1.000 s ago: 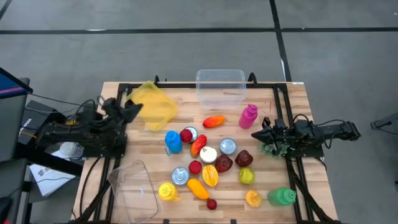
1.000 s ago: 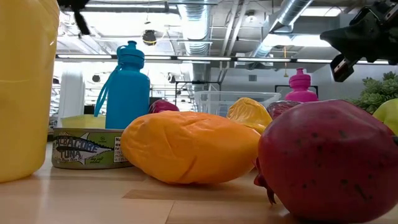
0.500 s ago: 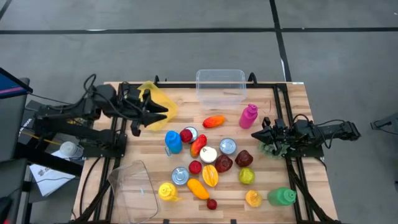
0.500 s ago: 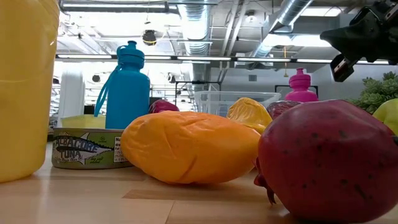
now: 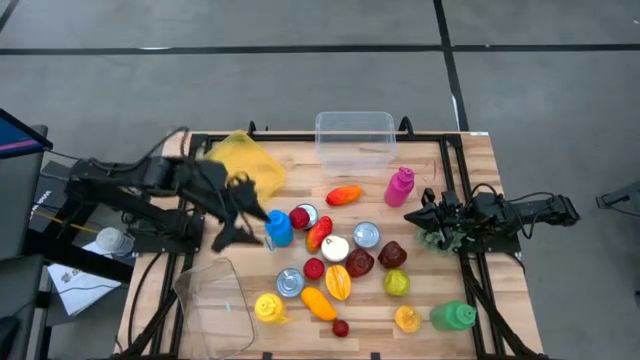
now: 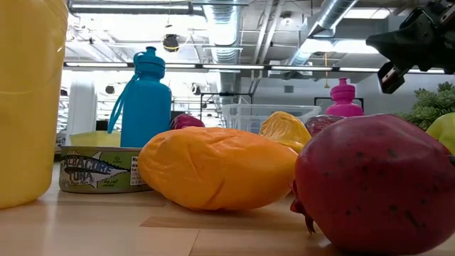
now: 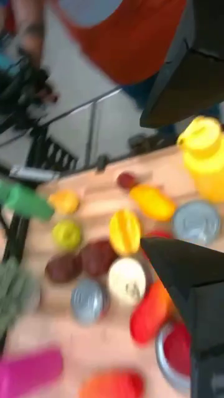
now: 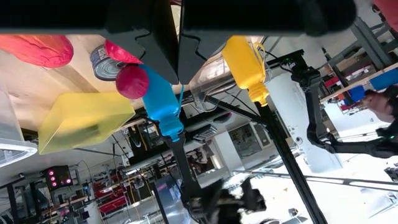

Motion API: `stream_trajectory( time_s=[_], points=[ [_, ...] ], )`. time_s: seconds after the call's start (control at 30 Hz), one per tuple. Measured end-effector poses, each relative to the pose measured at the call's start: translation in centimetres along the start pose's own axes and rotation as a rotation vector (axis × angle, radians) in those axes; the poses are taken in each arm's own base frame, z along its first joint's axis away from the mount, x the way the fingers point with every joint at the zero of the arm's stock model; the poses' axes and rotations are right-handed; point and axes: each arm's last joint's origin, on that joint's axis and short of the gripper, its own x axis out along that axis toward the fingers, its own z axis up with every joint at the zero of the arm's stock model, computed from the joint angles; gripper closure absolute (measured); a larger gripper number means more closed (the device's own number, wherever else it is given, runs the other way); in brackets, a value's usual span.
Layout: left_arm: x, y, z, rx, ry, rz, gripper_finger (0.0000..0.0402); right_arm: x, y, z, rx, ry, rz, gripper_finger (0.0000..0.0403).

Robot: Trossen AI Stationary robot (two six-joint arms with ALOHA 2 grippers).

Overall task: Pick & Place Food Item
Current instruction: Put the yellow water bottle into the white transparent bin

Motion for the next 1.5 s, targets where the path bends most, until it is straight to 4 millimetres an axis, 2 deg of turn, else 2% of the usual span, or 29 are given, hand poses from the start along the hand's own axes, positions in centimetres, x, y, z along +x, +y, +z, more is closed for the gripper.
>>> stream_trajectory(
  time_s=[0.17, 0.3, 0.57, 0.87, 1.13, 1.3, 1.5],
  points=[
    [1.9, -2.6, -0.9, 0.069, 0.087, -0.090, 0.0131, 0.0, 0.0, 0.0, -0.001, 0.004, -0.002, 0.0403],
    [3.3, -3.6, -1.5, 0.127, 0.133, -0.093, 0.0146, 0.0, 0.0, -0.1, -0.001, 0.008, -0.003, 0.0403],
    [6.1, -4.0, -2.0, 0.158, 0.201, -0.087, 0.0162, 0.0, -0.1, -0.2, -0.003, 0.021, -0.009, 0.0403],
    [8.1, -4.0, -1.9, 0.161, 0.203, -0.088, 0.0158, 0.0, -0.1, -0.2, -0.003, 0.025, -0.010, 0.0403],
    [8.0, -6.6, -3.3, 0.304, 0.244, -0.158, 0.0127, 0.0, -0.1, -0.2, -0.003, 0.025, -0.010, 0.0403],
    [8.0, -7.0, -3.7, 0.336, 0.240, -0.072, 0.0090, 0.0, -0.1, -0.2, -0.003, 0.025, -0.010, 0.0403],
    [8.1, -7.7, -4.1, 0.356, 0.244, -0.080, 0.0056, 0.0, -0.1, -0.2, -0.004, 0.025, -0.010, 0.0403]
  ],
)
